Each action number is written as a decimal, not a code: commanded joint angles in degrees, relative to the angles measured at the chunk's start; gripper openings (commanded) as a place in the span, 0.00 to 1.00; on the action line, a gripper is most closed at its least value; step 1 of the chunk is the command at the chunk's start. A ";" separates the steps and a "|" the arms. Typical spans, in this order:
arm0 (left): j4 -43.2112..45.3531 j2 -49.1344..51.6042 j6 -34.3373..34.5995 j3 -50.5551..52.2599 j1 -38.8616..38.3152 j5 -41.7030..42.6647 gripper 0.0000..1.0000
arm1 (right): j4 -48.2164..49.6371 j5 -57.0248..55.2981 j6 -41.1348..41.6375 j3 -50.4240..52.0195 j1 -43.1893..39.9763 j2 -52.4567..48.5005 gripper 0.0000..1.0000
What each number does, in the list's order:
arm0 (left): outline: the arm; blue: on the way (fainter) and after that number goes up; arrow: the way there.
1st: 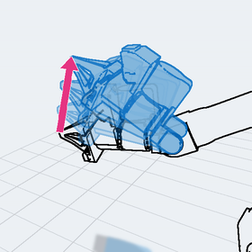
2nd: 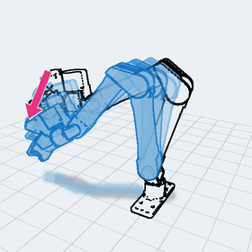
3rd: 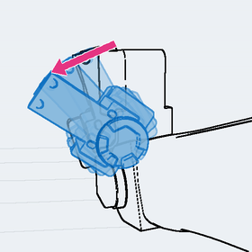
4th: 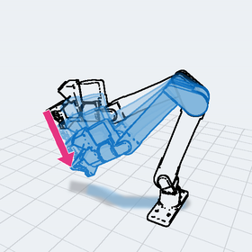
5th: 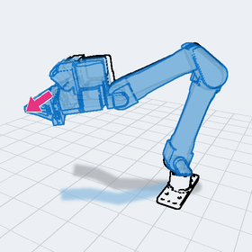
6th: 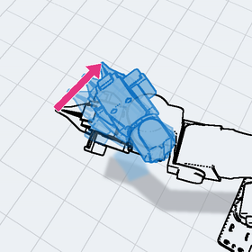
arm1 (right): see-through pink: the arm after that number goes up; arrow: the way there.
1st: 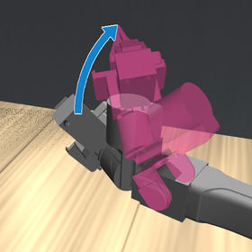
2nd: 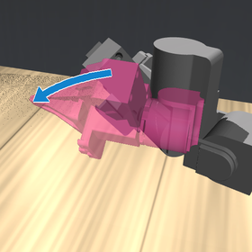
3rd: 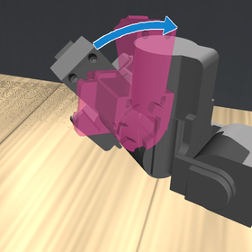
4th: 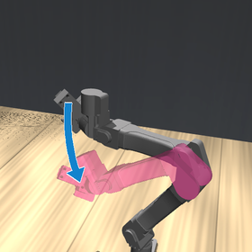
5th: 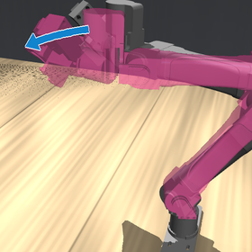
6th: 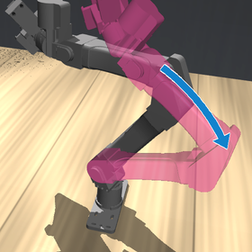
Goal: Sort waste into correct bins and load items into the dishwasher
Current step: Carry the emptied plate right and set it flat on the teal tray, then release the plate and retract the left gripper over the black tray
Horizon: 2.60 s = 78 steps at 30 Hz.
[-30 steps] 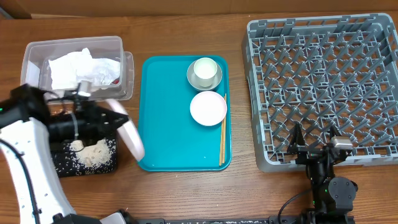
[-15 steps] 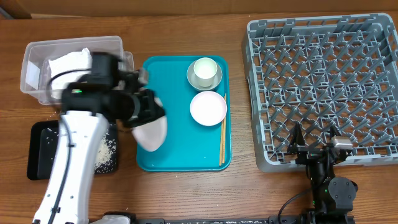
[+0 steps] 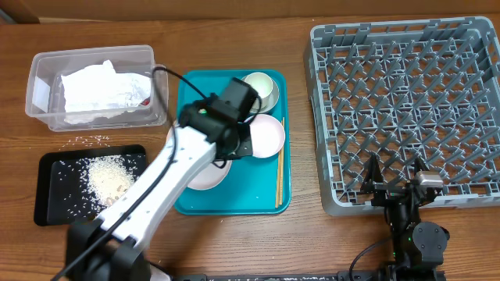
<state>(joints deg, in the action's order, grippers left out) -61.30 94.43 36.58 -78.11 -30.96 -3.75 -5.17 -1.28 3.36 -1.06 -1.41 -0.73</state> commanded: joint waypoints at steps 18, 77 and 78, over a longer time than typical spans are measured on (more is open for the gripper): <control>0.66 6.82 1.11 0.11 -1.73 -2.14 0.23 | 0.35 0.31 -0.20 0.59 -0.22 0.57 1.00; -35.52 2.19 23.02 -30.69 39.04 -21.35 1.00 | 0.35 0.31 -0.20 0.59 -0.22 0.57 1.00; -35.52 2.19 23.02 -30.69 39.69 -20.02 1.00 | 0.35 0.31 -0.20 0.59 -0.22 0.57 1.00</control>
<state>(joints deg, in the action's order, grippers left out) -96.53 97.69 57.87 -107.79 7.22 -27.24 -5.17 -1.30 3.36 -1.06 -1.41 -0.73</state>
